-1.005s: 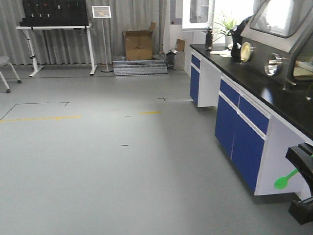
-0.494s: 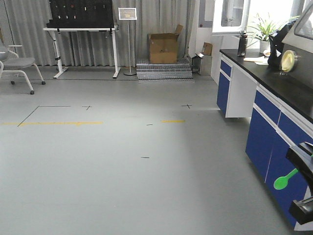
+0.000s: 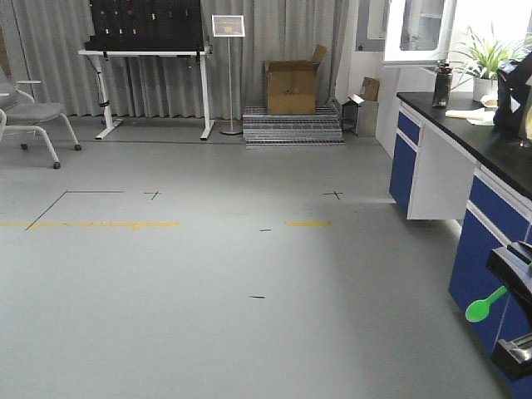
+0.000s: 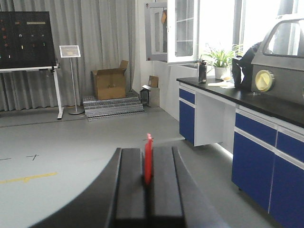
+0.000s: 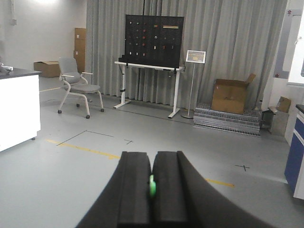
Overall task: Sort red and green spoons into left cabinet
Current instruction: 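Drive across the room toward the cardboard box area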
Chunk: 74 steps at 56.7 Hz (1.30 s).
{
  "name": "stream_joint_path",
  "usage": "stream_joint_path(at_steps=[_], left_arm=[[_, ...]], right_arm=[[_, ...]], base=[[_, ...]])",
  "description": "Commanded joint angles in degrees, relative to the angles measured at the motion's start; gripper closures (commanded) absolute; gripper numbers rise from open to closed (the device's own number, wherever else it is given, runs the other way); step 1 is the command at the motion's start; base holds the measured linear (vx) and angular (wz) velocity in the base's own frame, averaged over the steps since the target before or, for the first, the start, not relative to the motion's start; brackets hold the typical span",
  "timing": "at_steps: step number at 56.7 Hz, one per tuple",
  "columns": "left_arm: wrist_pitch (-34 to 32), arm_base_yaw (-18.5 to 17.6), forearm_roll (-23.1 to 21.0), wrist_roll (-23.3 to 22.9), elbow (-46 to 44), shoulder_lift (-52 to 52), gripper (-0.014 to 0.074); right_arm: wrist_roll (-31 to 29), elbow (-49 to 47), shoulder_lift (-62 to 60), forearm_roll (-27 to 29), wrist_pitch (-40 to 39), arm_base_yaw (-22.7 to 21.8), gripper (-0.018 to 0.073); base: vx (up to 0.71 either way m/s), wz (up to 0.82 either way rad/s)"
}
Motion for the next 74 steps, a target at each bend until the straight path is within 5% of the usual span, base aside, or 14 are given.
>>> stream_joint_path(at_steps=[1, 74], left_arm=[[-4.57, -0.01, -0.04, -0.43, -1.5, 0.27, 0.06], [-4.57, -0.01, -0.04, -0.43, -1.5, 0.27, 0.06]], right_arm=[[0.05, -2.04, -0.7, 1.36, -3.47, -0.1, 0.0565], [0.05, -2.04, -0.7, 1.36, -3.47, -0.1, 0.0565]], base=[[0.48, 0.06], [0.53, 0.1]])
